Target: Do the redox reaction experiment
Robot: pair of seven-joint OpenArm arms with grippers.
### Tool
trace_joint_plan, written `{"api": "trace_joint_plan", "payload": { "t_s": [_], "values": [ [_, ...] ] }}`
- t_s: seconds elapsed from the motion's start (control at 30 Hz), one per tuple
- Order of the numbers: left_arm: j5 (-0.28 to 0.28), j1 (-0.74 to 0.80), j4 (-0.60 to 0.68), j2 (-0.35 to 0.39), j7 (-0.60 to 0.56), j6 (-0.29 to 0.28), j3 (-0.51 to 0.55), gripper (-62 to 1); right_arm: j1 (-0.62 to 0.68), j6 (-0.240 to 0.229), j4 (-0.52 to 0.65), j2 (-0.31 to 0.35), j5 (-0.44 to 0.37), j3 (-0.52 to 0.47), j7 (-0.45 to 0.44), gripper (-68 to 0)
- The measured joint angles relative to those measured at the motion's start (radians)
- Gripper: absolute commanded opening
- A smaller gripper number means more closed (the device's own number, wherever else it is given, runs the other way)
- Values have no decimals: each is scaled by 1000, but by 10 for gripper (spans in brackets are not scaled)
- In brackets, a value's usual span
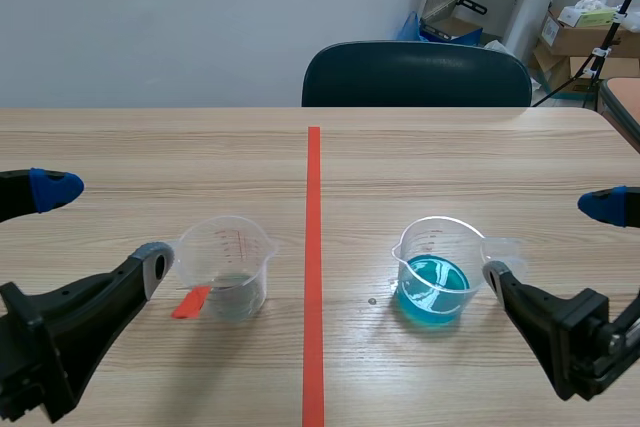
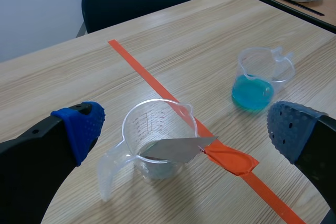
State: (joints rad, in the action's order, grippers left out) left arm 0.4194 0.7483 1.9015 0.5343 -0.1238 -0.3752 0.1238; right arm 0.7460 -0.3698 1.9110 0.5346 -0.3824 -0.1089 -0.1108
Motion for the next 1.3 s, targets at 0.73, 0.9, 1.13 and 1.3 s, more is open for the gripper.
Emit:
{"api": "trace_joint_plan", "payload": {
  "t_s": [0.73, 0.9, 1.13, 1.3],
  "values": [
    [0, 100, 0, 0, -31, 55, 0, 14, 0, 0, 0, 0, 21, 0, 0, 4],
    [1, 246, 1, 0, -105, 128, 0, 14, 0, 0, 0, 0, 23, 0, 0, 4],
    [1, 389, 87, -41, -69, 234, 13, 14, 0, -6, 0, 0, 24, 0, -22, 4],
    [1, 399, 219, -75, 64, 234, 80, 14, -24, -73, 0, 3, 48, 11, -43, 4]
  ]
}}
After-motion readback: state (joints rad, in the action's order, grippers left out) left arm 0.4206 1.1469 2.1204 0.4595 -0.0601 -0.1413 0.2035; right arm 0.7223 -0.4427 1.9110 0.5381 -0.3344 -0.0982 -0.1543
